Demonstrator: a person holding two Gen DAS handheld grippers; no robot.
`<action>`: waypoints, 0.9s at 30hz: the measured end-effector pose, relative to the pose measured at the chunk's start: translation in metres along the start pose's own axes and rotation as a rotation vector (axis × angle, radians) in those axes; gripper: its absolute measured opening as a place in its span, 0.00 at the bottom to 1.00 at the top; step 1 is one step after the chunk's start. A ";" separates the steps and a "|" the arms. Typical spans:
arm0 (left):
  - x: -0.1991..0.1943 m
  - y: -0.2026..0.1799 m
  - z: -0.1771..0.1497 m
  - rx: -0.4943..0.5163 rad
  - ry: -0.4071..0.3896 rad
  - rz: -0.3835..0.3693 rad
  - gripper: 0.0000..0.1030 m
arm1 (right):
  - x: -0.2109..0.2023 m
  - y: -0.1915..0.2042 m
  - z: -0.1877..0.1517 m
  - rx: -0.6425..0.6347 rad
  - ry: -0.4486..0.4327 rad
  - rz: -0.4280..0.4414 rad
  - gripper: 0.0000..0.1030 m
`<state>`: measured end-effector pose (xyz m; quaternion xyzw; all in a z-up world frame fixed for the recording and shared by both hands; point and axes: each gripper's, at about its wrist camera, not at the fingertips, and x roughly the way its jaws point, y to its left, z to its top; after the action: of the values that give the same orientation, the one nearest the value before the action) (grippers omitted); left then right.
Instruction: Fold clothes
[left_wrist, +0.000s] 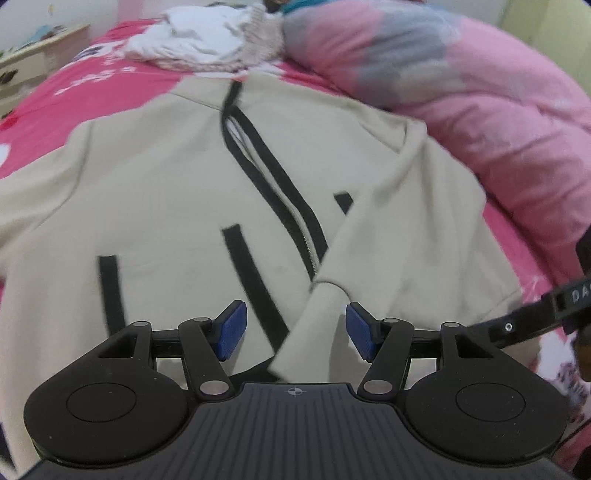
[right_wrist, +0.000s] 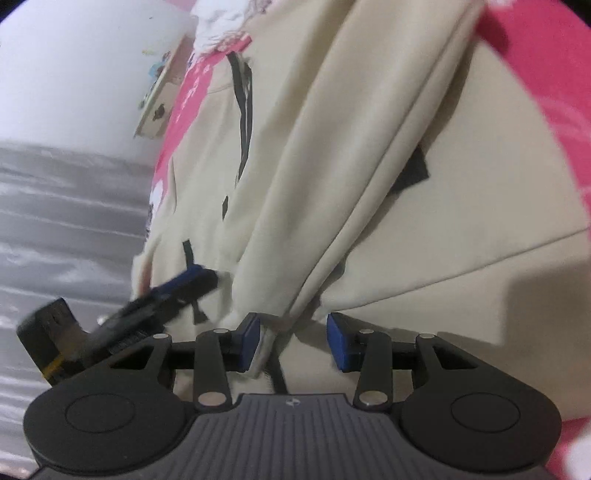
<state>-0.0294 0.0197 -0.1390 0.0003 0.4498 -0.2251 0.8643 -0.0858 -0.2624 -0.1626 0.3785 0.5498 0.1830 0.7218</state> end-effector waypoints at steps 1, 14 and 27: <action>0.004 -0.002 -0.001 0.012 0.004 -0.002 0.43 | 0.004 0.000 -0.001 0.007 0.006 0.012 0.42; -0.016 0.022 0.025 -0.094 0.003 0.040 0.06 | 0.017 0.025 0.003 -0.102 0.031 0.090 0.13; -0.004 0.021 0.081 0.047 0.025 0.080 0.40 | -0.052 0.022 0.017 -0.428 -0.151 -0.093 0.40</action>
<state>0.0394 0.0240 -0.0917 0.0417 0.4549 -0.2008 0.8666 -0.0839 -0.2893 -0.1109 0.2037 0.4595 0.2333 0.8324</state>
